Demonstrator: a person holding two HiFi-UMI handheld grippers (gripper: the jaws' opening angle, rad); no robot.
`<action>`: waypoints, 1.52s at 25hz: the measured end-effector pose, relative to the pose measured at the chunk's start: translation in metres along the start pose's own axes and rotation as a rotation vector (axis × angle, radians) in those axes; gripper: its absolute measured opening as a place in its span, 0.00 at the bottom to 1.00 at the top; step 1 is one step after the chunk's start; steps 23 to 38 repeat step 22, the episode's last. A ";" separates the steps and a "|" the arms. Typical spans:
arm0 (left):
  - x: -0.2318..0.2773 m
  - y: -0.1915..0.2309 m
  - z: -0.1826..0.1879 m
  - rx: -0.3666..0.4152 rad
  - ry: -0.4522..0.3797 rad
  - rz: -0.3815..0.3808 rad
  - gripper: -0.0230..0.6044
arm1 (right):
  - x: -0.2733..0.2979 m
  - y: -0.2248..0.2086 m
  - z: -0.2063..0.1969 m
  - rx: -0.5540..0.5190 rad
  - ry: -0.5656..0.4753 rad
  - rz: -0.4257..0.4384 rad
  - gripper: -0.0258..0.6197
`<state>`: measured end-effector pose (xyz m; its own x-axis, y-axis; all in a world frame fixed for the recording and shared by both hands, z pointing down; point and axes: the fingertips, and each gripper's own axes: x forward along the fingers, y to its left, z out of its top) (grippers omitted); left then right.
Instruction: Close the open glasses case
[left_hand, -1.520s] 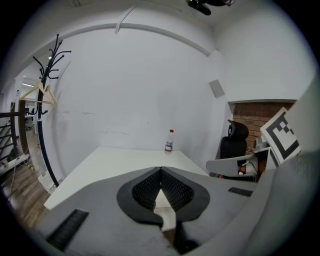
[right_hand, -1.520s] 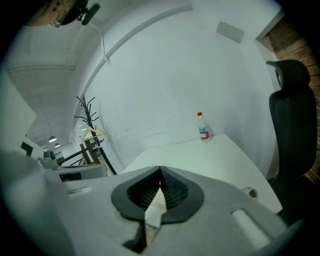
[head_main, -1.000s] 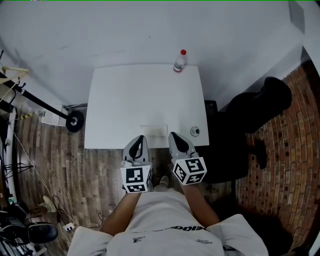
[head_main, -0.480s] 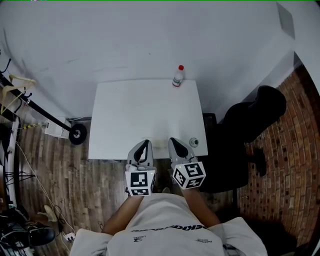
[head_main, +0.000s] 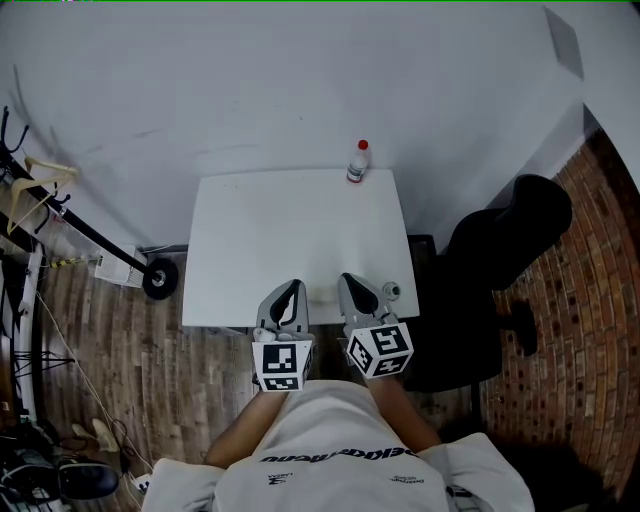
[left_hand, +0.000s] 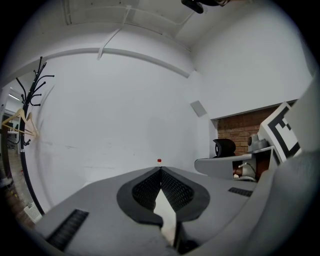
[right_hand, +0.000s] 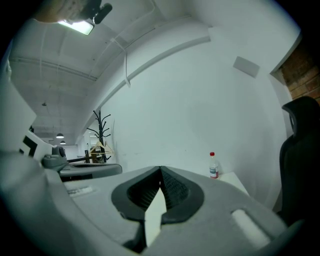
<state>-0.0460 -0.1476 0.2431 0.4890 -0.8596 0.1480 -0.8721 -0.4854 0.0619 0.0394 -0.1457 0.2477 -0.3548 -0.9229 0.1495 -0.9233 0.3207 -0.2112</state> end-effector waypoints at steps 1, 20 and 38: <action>-0.001 0.002 0.001 -0.006 0.001 0.002 0.03 | 0.001 0.001 0.000 -0.001 -0.002 0.001 0.04; -0.008 -0.004 0.002 -0.016 -0.006 -0.007 0.03 | -0.007 0.008 0.001 -0.026 -0.021 0.005 0.04; -0.009 -0.008 0.002 -0.014 -0.007 -0.006 0.03 | -0.010 0.007 0.002 -0.028 -0.022 0.008 0.04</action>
